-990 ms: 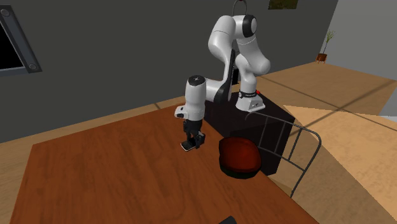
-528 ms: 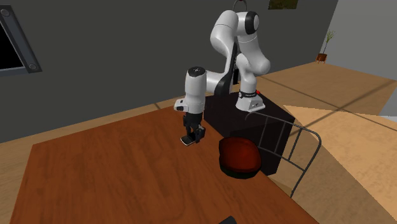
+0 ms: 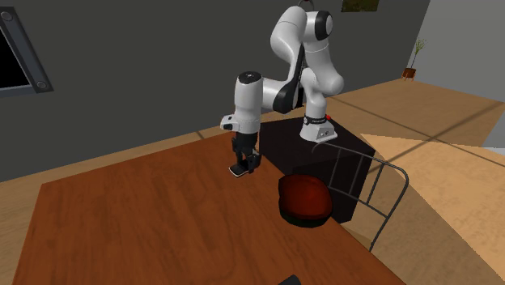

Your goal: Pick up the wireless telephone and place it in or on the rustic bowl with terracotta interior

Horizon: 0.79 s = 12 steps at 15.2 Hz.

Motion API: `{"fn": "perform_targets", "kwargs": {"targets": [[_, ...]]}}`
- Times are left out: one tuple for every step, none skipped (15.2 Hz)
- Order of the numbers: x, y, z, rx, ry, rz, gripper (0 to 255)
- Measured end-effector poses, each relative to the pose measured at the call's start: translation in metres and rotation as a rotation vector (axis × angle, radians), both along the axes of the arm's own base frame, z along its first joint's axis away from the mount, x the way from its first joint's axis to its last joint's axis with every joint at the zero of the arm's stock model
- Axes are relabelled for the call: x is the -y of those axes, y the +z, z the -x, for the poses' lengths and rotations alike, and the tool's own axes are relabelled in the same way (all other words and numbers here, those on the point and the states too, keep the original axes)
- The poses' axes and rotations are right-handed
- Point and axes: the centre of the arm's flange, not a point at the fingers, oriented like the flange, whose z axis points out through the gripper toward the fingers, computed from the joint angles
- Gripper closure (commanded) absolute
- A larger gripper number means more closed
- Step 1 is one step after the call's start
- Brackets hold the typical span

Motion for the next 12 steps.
{"fn": "perform_targets", "kwargs": {"targets": [[0.001,0.005,0.000,0.000,0.000,0.000,255],[0.001,0.010,0.001,0.000,0.000,0.000,255],[-0.004,0.012,0.005,0.000,0.000,0.000,255],[-0.009,0.015,0.012,0.000,0.000,0.000,255],[-0.017,0.016,0.022,0.000,0.001,0.000,255],[-0.024,0.016,0.033,0.000,0.001,0.000,255],[-0.031,0.016,0.044,0.000,0.001,0.000,255],[-0.040,0.015,0.054,0.000,0.001,0.000,255],[-0.047,0.016,0.064,0.000,0.001,0.000,255],[-0.054,0.016,0.076,0.000,0.001,0.000,255],[-0.063,0.017,0.086,0.000,0.002,0.000,255],[-0.072,0.020,0.096,0.000,0.002,0.000,255]]}}
